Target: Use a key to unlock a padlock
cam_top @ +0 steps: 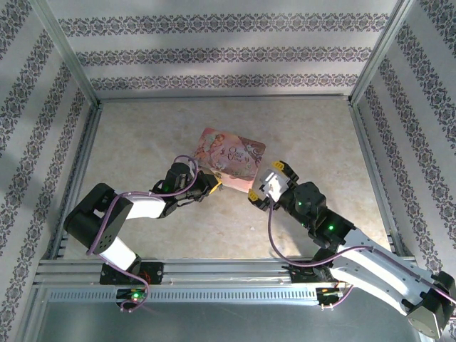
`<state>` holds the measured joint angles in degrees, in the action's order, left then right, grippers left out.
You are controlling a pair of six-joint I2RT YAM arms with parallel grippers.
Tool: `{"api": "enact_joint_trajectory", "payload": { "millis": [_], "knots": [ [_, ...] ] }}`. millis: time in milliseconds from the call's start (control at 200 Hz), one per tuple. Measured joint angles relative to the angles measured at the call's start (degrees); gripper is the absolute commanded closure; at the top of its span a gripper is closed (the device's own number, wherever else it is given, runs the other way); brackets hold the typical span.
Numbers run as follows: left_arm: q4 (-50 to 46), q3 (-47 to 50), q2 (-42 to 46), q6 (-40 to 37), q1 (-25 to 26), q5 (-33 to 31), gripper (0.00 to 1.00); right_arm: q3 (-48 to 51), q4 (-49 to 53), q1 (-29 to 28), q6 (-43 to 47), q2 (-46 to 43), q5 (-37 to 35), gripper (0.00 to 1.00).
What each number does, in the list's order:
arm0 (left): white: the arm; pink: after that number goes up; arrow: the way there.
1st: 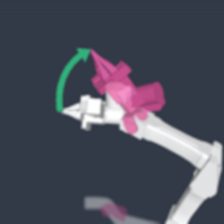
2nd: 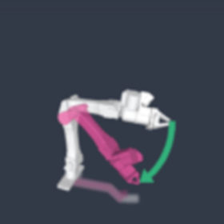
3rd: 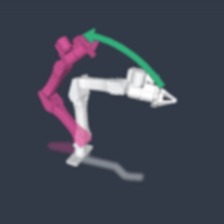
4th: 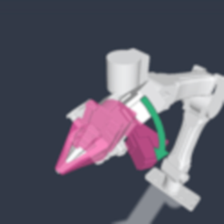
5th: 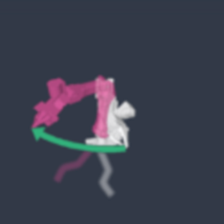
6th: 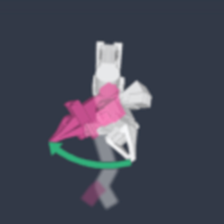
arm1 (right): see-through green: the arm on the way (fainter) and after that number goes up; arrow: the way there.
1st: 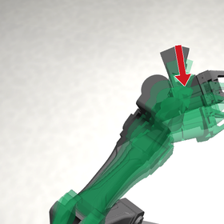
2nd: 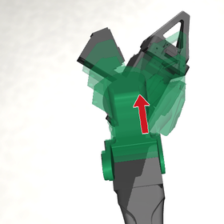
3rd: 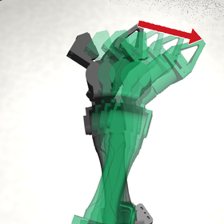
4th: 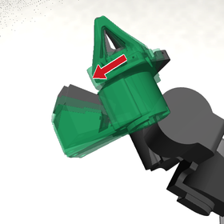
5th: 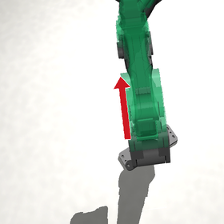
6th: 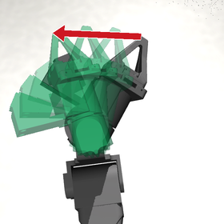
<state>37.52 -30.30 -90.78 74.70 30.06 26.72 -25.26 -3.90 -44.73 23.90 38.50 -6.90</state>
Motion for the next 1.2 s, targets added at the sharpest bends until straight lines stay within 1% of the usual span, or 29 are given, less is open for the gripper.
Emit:
{"api": "enact_joint_trajectory", "payload": {
  "millis": [135,220,365,440,560,970,1204],
  "knots": [
    [-0.3,0.0,0.0,0.5,0.2,-0.2,0.96,0.4,-0.1,-1.8,2.8,0.5,1.0,0.03],
    [-0.3,-0.1,0.0,1.1,0.5,-0.3,0.96,0.4,-0.2,-4.3,5.4,1.8,0.7,0.05],
    [-0.4,-0.1,0.0,2.4,0.7,-0.4,0.97,0.4,-0.2,-8.3,9.9,6.2,-1.3,0.08],
    [-0.5,-0.1,0.0,3.3,0.8,-0.5,1.00,0.4,-0.6,-9.6,11.8,8.6,-2.6,0.11],
    [-0.8,-0.1,0.0,5.1,1.1,-0.9,1.00,0.5,-2.1,-11.5,14.4,12.9,-4.3,0.13],
    [-1.4,-0.6,0.0,8.2,2.3,-1.8,1.00,0.1,-10.1,-11.8,15.2,27.8,-4.2,0.29],
    [-1.6,-0.7,0.0,8.5,2.5,-2.0,1.00,-0.9,-15.3,-11.8,15.1,34.0,-4.2,0.39]
  ]
}}
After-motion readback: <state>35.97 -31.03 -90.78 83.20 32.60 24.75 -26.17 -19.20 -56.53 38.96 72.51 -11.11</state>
